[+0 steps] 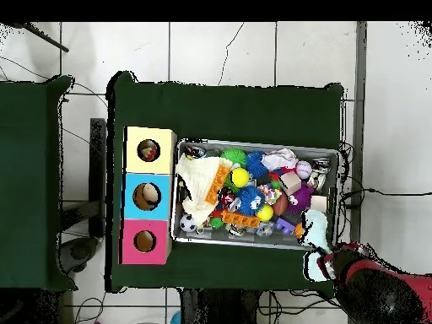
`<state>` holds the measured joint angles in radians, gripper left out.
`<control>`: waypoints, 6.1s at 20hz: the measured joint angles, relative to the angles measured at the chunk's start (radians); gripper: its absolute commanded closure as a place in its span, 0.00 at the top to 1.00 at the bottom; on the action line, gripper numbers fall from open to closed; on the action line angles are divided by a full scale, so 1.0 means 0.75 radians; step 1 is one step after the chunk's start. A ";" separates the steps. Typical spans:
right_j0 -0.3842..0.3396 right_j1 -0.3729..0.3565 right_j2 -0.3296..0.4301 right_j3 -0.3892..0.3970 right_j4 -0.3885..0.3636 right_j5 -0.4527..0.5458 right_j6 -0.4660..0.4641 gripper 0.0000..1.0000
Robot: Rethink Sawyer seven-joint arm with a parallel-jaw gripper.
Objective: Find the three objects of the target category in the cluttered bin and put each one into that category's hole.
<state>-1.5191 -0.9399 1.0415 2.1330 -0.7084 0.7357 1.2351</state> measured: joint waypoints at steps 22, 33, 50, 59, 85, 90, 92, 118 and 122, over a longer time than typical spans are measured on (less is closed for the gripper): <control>0.076 -0.118 0.030 0.032 0.025 0.000 -0.001 1.00; 0.340 -0.158 0.012 0.046 0.041 -0.009 -0.001 1.00; 0.448 0.034 -0.171 0.046 -0.069 -0.205 -0.001 1.00; 0.457 0.110 -0.236 0.043 -0.103 -0.211 -0.001 1.00; 0.525 0.208 -0.258 -0.139 -0.105 -0.211 -0.001 1.00; 0.529 0.242 -0.258 -0.188 -0.105 -0.211 -0.001 1.00; 0.529 0.262 -0.258 -0.214 -0.105 -0.210 -0.001 1.00; 0.561 0.410 -0.297 -0.264 -0.208 -0.211 -0.001 1.00; 0.546 0.441 -0.297 -0.265 -0.215 -0.210 -0.001 1.00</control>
<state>-1.1098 -0.6093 0.8189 1.9344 -0.8698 0.5780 1.2341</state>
